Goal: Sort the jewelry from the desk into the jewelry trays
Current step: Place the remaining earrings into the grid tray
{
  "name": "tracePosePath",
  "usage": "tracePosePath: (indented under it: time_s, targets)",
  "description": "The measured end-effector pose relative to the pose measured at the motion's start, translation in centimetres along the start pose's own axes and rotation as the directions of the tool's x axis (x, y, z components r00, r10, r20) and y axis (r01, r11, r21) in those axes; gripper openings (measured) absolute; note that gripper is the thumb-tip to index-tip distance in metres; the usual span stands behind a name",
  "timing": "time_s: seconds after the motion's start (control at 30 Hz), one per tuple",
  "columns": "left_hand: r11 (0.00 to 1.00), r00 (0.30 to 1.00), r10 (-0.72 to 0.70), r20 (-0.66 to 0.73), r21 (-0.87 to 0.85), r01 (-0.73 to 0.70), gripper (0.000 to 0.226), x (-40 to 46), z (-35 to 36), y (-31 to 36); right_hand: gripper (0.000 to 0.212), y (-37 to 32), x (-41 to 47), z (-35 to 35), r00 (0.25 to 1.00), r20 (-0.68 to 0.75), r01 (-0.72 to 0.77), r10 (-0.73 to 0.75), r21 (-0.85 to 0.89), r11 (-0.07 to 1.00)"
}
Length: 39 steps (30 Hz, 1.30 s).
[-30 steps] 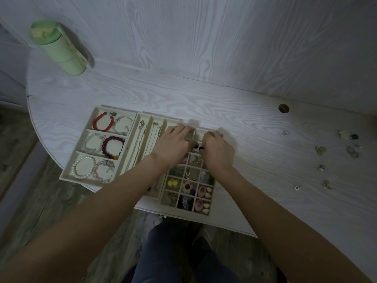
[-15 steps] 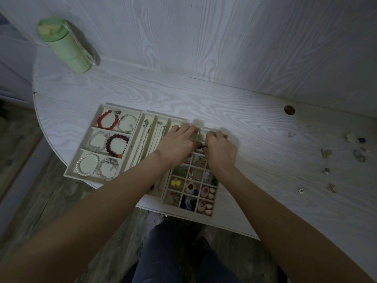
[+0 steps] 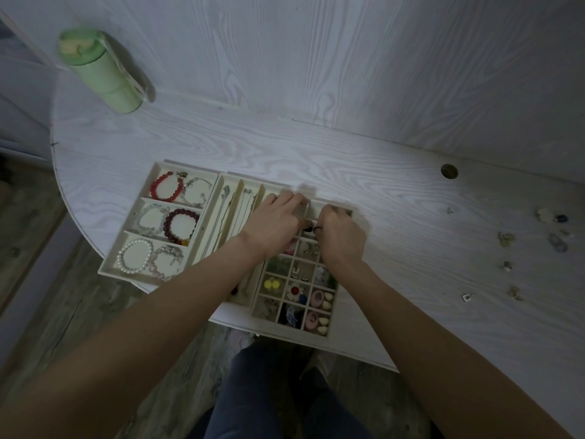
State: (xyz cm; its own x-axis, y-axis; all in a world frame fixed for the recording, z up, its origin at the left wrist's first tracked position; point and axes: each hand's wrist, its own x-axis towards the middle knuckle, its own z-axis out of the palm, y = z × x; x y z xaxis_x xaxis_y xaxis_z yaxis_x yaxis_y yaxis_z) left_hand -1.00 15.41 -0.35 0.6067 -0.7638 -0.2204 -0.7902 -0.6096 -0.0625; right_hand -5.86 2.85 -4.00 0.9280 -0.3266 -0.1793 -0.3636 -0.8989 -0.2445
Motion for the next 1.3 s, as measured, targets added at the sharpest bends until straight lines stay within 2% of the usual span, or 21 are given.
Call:
tracePosePath:
  time_s: [0.43, 0.6, 0.7, 0.83, 1.03, 1.3]
  targets:
    - [0.999, 1.000, -0.003, 0.006, -0.050, 0.003, 0.036, -0.6, -0.4, 0.4, 0.015, 0.3, -0.2, -0.5, 0.999, 0.013, 0.040, -0.040, -0.002, 0.999]
    - [0.992, 1.000, 0.006, 0.002, -0.127, -0.005, 0.036, -0.7, -0.9, 0.8, 0.014, 1.2, -0.7, -1.3, 0.996, 0.054, 0.069, -0.076, 0.126, 0.990]
    - [0.984, 1.000, 0.001, 0.021, -0.176, 0.003, 0.038, -0.1, -1.4, 1.5, 0.013, 2.6, -1.1, -2.5, 0.999, 0.037, 0.030, -0.039, 0.217, 0.976]
    - [0.978, 1.000, -0.021, -0.018, -0.210, 0.017, 0.039, 2.2, -2.7, 3.9, 0.015, 6.1, -1.4, -4.1, 0.999, 0.012, -0.045, 0.043, 0.305, 0.951]
    - [0.947, 0.995, -0.069, -0.065, -0.318, 0.045, 0.042, 8.1, -5.1, 10.7, 0.023, 14.6, -1.9, -6.1, 0.991, 0.021, -0.132, 0.133, 0.327, 0.936]
    - [0.875, 0.999, -0.042, -0.032, -0.483, 0.021, 0.036, 15.2, -5.7, 21.2, 0.049, 27.3, -3.1, -8.3, 0.943, -0.017, -0.311, 0.332, 0.309, 0.899]
